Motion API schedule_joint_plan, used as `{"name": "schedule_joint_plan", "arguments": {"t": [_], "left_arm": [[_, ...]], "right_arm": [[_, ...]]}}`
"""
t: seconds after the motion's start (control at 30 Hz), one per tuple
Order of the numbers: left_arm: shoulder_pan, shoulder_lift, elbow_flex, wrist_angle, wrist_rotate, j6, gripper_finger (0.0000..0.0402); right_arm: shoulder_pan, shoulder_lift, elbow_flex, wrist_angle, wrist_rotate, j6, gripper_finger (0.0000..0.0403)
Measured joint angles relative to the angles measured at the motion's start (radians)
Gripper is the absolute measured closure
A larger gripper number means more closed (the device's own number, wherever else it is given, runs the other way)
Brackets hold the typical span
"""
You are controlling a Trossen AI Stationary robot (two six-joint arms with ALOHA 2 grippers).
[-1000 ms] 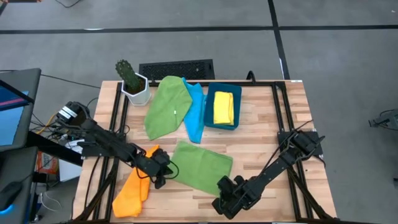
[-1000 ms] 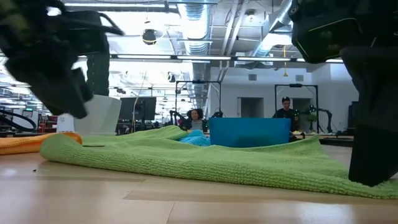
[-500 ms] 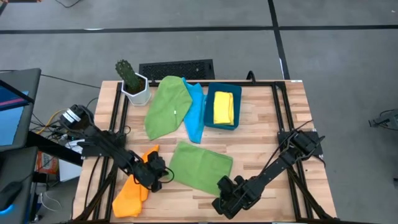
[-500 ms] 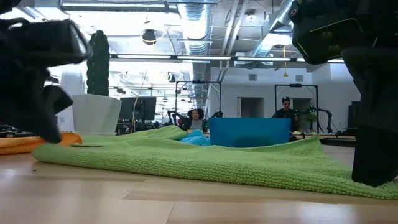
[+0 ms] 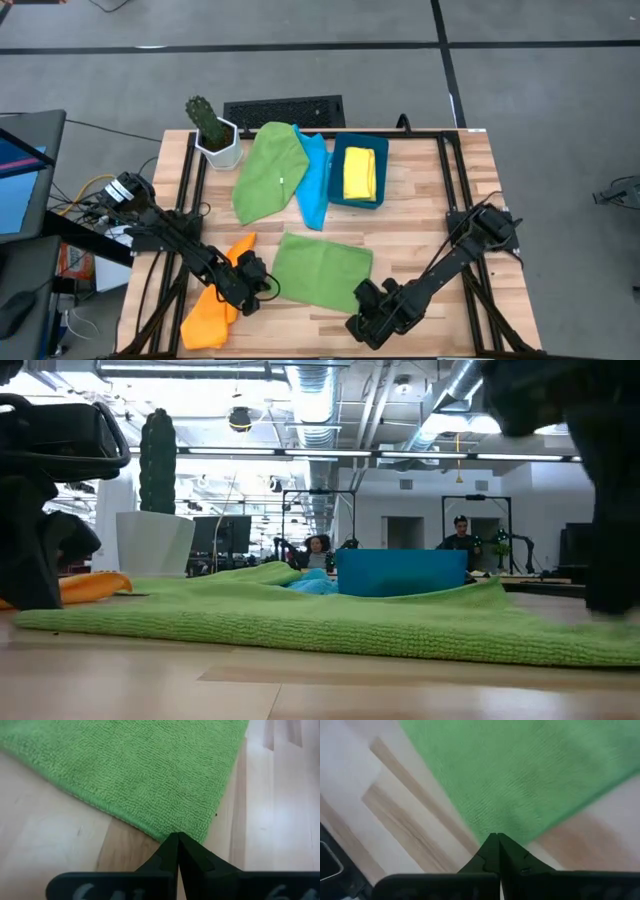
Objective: Fold microfiber towels
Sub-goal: Fold the right green towel
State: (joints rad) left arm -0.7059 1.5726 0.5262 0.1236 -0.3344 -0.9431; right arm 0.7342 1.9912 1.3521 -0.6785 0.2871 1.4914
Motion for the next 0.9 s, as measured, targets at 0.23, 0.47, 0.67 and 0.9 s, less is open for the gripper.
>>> {"name": "schedule_joint_plan", "arguments": {"t": [0.23, 0.47, 0.67, 0.9], "left_arm": [[0.002, -0.018, 0.001, 0.061, 0.009, -0.032, 0.0401], [0.033, -0.106, 0.036, 0.019, 0.001, 0.022, 0.0401], [0.093, -0.205, 0.036, -0.014, -0.052, 0.132, 0.0401], [0.221, -0.241, 0.012, -0.015, -0.008, 0.293, 0.0401]], "right_arm": [[0.008, -0.064, 0.0, -0.165, 0.138, 0.077, 0.0375], [-0.098, -0.06, -0.008, -0.18, 0.359, 0.116, 0.039], [-0.177, -0.063, -0.114, -0.168, 0.338, 0.117, 0.0387], [-0.182, -0.073, -0.23, -0.032, 0.262, 0.11, 0.0391]]}}
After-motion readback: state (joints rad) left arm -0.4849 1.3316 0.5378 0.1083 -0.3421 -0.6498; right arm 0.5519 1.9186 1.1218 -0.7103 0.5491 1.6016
